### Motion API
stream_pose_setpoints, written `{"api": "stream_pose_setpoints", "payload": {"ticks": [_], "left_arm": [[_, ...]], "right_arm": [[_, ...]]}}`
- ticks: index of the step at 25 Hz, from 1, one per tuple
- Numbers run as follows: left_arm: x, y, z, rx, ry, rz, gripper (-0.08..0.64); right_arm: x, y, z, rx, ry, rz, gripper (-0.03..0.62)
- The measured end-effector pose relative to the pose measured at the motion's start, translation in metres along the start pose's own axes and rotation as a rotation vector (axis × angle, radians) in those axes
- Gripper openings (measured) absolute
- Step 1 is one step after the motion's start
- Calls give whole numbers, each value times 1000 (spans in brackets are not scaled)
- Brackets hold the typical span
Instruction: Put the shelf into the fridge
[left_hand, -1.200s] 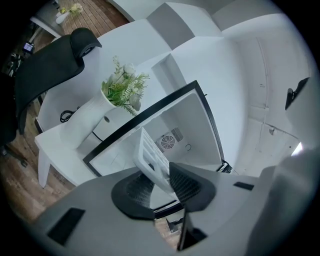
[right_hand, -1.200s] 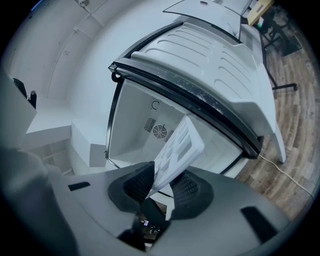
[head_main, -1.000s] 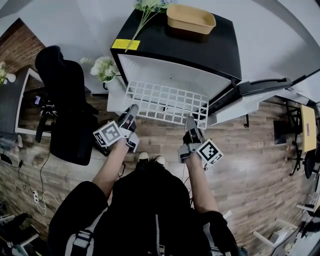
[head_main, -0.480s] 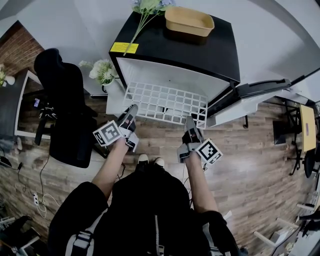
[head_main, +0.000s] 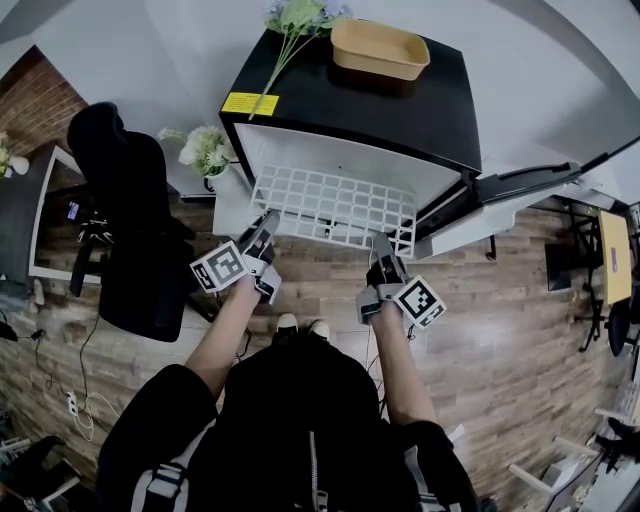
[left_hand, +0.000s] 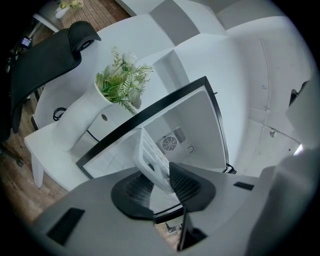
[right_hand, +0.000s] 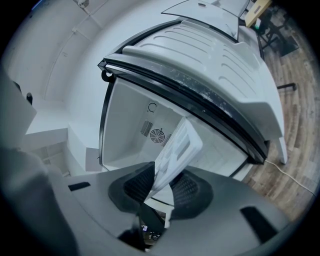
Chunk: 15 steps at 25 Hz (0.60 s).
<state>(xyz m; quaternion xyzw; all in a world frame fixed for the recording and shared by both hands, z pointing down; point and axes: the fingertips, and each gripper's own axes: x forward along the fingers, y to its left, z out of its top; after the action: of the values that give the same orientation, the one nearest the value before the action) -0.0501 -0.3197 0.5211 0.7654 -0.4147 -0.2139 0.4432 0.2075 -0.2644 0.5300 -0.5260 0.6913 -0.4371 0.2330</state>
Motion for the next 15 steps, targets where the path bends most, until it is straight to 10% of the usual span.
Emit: {"api": "stream_pose_setpoints", "payload": {"ticks": [15], "left_arm": [[24, 4, 10, 0, 9, -8, 106]], "right_arm": [[19, -6, 12, 7, -22, -29, 87]]}}
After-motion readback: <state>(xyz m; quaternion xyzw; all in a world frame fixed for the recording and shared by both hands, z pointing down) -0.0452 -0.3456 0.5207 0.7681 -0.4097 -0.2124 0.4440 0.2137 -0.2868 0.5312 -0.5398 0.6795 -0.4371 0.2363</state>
